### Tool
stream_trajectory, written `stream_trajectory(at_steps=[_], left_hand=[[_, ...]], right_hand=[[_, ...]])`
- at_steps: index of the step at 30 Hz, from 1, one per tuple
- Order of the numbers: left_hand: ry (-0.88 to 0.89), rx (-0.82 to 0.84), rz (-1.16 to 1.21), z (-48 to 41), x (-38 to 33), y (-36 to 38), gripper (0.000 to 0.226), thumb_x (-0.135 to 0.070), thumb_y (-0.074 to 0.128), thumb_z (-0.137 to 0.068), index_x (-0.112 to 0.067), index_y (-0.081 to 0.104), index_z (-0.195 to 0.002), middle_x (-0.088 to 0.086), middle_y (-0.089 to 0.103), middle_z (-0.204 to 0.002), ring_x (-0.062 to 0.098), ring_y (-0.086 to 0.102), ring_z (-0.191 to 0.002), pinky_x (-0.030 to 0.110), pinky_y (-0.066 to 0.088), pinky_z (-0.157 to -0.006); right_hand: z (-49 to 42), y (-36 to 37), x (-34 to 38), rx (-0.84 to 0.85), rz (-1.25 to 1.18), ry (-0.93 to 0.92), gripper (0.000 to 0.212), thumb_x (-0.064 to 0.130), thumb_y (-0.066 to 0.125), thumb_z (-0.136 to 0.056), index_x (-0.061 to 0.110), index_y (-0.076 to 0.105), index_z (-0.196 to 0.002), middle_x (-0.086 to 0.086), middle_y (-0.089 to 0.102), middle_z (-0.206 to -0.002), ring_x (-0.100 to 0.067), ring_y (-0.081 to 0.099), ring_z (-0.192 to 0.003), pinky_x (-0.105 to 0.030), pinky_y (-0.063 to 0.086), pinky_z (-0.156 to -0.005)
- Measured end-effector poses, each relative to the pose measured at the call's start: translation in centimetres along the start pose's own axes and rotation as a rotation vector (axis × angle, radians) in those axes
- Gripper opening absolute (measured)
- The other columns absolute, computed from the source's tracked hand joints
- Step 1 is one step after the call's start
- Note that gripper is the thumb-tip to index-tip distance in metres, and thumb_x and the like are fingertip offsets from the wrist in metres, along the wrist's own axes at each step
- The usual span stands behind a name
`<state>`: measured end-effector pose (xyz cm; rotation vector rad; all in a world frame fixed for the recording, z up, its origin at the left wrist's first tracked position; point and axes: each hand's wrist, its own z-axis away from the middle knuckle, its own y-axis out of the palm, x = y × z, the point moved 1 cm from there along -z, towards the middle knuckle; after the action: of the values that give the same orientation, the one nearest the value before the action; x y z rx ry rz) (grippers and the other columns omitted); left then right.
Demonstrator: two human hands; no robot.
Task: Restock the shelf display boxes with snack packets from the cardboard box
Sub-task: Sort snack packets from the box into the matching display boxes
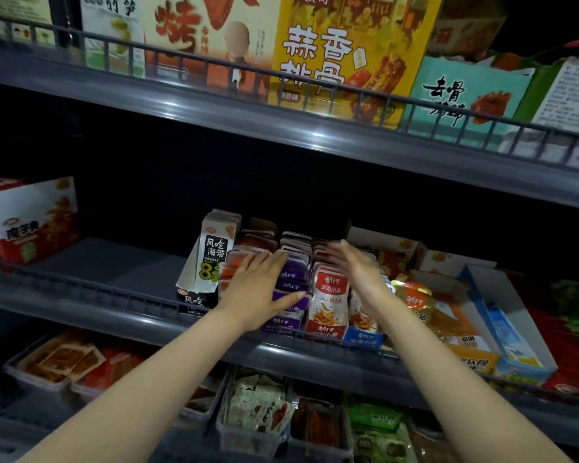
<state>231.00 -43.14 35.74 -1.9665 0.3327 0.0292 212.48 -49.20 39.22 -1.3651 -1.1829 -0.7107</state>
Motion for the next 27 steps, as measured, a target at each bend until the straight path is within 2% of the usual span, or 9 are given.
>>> stream_trajectory(at_steps=[2,5,8,11,16,18,22,25,27], left_hand=[[0.052,-0.056,-0.006,0.4,-1.1,0.3,0.092,-0.077,0.017,-0.08,-0.02,0.016,-0.152,-0.001,0.019,-0.159,0.015,0.011,-0.147,0.027,-0.006,-0.117],[0.119,-0.141,-0.096,0.9,-2.9,1.4,0.081,-0.069,0.022,-0.086,-0.02,0.023,-0.15,0.0,0.029,-0.155,0.017,0.02,-0.145,0.034,-0.001,-0.12],[0.196,-0.158,-0.175,1.5,-4.7,2.8,0.067,-0.058,0.032,-0.091,-0.018,0.038,-0.144,0.002,0.043,-0.148,0.021,0.03,-0.142,0.041,0.01,-0.116],[0.306,-0.092,-0.264,2.1,-5.9,4.5,0.059,-0.053,0.037,-0.091,-0.019,0.051,-0.137,0.002,0.047,-0.144,0.023,0.032,-0.141,0.045,0.014,-0.115],[0.182,-0.14,-0.266,1.6,-6.5,3.9,0.061,-0.051,0.035,-0.09,-0.015,0.049,-0.138,0.008,0.041,-0.148,0.026,0.029,-0.141,0.047,0.014,-0.115],[0.243,-0.135,-0.213,1.9,-7.5,3.5,0.06,-0.046,0.034,-0.093,-0.013,0.041,-0.143,0.006,0.037,-0.15,0.023,0.028,-0.142,0.042,0.012,-0.117],[0.238,-0.049,-0.157,2.0,-7.9,4.5,0.066,-0.052,0.027,-0.097,-0.015,0.021,-0.152,0.002,0.021,-0.158,0.017,0.015,-0.147,0.032,-0.008,-0.12],[0.198,0.012,-0.235,1.6,-7.0,5.2,0.067,-0.058,0.028,-0.093,-0.012,0.052,-0.136,0.004,0.054,-0.138,0.021,0.04,-0.136,0.038,0.007,-0.117],[0.258,0.047,-0.278,1.5,-6.2,5.7,0.063,-0.059,0.032,-0.091,-0.015,0.062,-0.125,0.001,0.064,-0.124,0.022,0.046,-0.132,0.042,0.013,-0.115]], right_hand=[[-0.7,-2.8,-0.2,-0.025,0.265,-0.088,0.047,0.036,0.056,-0.093,0.013,0.051,-0.133,-0.002,0.054,-0.133,-0.022,0.048,-0.128,-0.029,0.038,-0.103],[-2.0,-4.5,-0.3,0.171,0.738,-0.078,0.077,0.035,0.072,-0.082,0.011,0.035,-0.145,0.0,0.041,-0.144,-0.019,0.036,-0.137,-0.027,0.03,-0.108],[-3.6,-3.8,-1.0,0.311,0.923,-0.056,0.095,0.045,0.078,-0.073,0.016,0.029,-0.149,-0.004,0.033,-0.153,-0.02,0.035,-0.139,-0.031,0.03,-0.112],[-4.9,-2.8,-1.6,0.322,1.033,-0.055,0.095,0.047,0.078,-0.072,0.014,0.03,-0.148,-0.006,0.035,-0.152,-0.023,0.037,-0.137,-0.032,0.033,-0.11],[-5.8,-1.9,-2.0,0.342,1.086,-0.022,0.08,0.039,0.078,-0.075,0.01,0.04,-0.139,-0.009,0.046,-0.141,-0.025,0.047,-0.127,-0.031,0.04,-0.097],[-6.0,-1.9,-2.1,0.352,1.067,-0.015,0.074,0.032,0.075,-0.079,0.009,0.039,-0.14,-0.011,0.045,-0.143,-0.025,0.045,-0.129,-0.03,0.039,-0.098],[-5.8,-2.7,-2.3,0.362,0.964,-0.008,0.087,0.036,0.076,-0.079,0.011,0.028,-0.148,-0.009,0.034,-0.152,-0.024,0.036,-0.138,-0.029,0.032,-0.108],[-5.5,-2.9,-2.5,0.354,0.898,-0.014,0.096,0.041,0.081,-0.071,0.015,0.029,-0.148,-0.006,0.037,-0.15,-0.023,0.039,-0.135,-0.03,0.035,-0.107],[-5.4,-2.8,-2.8,0.341,0.878,-0.036,0.093,0.037,0.082,-0.07,0.015,0.033,-0.145,-0.007,0.043,-0.146,-0.023,0.044,-0.131,-0.031,0.039,-0.103]])
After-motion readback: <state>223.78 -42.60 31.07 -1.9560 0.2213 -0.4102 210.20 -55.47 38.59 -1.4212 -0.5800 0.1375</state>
